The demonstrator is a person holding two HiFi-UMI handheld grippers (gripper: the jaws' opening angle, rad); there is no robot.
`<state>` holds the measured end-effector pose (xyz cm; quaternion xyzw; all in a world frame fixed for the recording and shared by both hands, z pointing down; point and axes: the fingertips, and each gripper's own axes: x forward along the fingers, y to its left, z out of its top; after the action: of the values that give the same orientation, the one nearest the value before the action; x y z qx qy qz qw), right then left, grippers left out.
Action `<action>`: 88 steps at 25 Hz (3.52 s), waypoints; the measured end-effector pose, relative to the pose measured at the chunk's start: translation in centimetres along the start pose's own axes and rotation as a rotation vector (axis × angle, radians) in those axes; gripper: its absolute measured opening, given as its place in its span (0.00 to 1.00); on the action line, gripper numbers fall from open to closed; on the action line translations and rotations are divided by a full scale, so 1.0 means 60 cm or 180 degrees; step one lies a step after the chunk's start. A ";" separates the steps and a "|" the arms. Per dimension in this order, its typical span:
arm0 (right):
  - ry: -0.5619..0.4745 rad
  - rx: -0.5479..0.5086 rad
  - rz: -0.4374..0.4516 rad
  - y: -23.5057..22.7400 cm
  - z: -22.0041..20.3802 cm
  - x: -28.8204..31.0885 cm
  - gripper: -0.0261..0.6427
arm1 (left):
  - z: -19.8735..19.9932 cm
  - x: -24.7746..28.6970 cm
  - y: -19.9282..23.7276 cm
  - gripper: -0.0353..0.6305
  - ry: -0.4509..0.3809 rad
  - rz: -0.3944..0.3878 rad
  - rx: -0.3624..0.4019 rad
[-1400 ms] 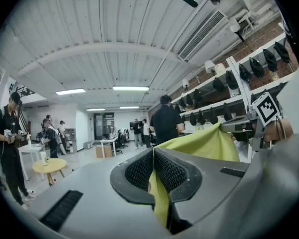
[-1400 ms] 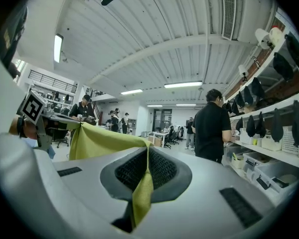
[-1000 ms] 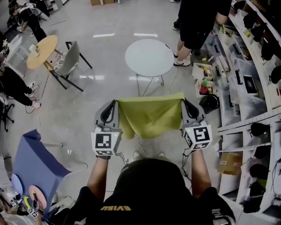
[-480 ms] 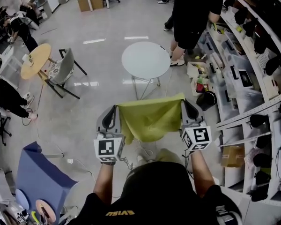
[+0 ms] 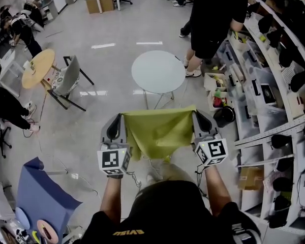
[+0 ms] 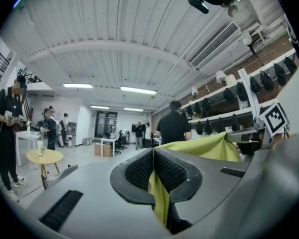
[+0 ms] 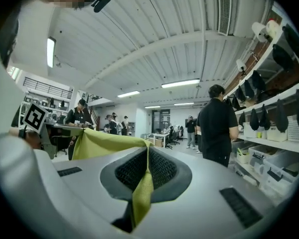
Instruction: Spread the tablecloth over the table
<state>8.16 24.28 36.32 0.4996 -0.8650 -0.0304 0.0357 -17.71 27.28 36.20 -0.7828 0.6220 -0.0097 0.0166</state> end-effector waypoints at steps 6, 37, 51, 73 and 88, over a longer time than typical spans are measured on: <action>0.0042 0.0054 0.0080 -0.089 -0.018 0.099 0.05 | -0.016 0.127 0.000 0.08 0.0134 0.0081 -0.0110; 0.0071 0.0065 0.0196 -0.401 -0.040 0.404 0.05 | -0.014 0.559 -0.020 0.08 0.0157 0.0149 0.0087; 0.0204 -0.0056 -0.0010 -0.417 0.003 0.683 0.05 | 0.007 0.791 0.174 0.08 0.0108 -0.0049 0.0062; 0.0385 -0.0049 -0.0321 -0.532 -0.042 0.933 0.05 | -0.034 1.069 0.259 0.08 0.0259 -0.0379 -0.0073; 0.0574 0.0331 -0.0217 -0.779 -0.178 1.103 0.05 | -0.098 1.334 0.165 0.08 0.0626 -0.0306 0.0202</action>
<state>16.49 -56.58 44.89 0.5306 -0.8412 0.0584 0.0864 -9.46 -53.00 41.27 -0.8060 0.5818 -0.1070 -0.0202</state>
